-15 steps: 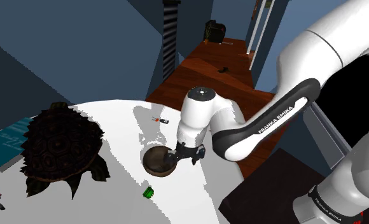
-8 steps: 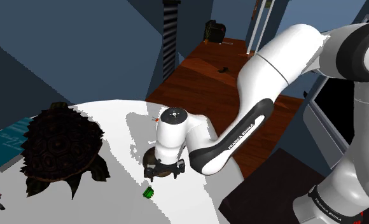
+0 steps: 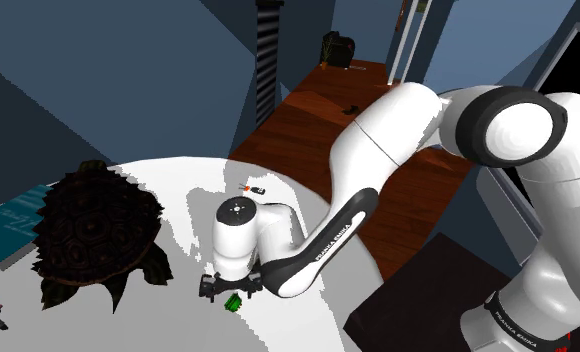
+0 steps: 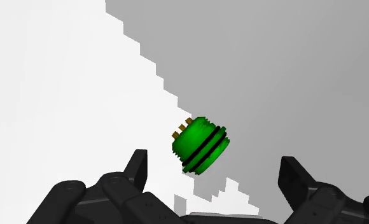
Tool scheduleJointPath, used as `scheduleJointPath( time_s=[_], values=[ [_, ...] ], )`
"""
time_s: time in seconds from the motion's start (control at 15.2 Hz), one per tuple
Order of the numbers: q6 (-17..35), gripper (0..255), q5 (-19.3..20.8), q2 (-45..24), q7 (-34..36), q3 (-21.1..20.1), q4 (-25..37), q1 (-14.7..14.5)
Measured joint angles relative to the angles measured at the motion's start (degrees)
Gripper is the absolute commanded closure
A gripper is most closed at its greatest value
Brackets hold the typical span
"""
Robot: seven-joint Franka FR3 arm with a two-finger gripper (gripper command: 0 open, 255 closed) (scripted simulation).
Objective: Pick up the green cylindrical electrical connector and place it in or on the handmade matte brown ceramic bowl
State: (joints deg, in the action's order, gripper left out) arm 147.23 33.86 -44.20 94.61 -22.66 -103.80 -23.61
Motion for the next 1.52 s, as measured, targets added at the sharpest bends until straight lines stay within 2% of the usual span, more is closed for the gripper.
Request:
scheduleJointPath(
  time_s=[0.4, 0.79, 0.86, 1.52],
  values=[
    [1.7, 0, 1.4, -4.5, 1.0, 1.9, 2.9, -1.7],
    [2.0, 0, 1.6, -5.0, 1.0, 2.1, 3.3, -1.8],
    [2.0, 255, 1.6, -5.0, 1.0, 2.1, 3.3, -1.8],
    [2.0, 255, 1.6, -5.0, 1.0, 2.1, 3.3, -1.8]
  ],
)
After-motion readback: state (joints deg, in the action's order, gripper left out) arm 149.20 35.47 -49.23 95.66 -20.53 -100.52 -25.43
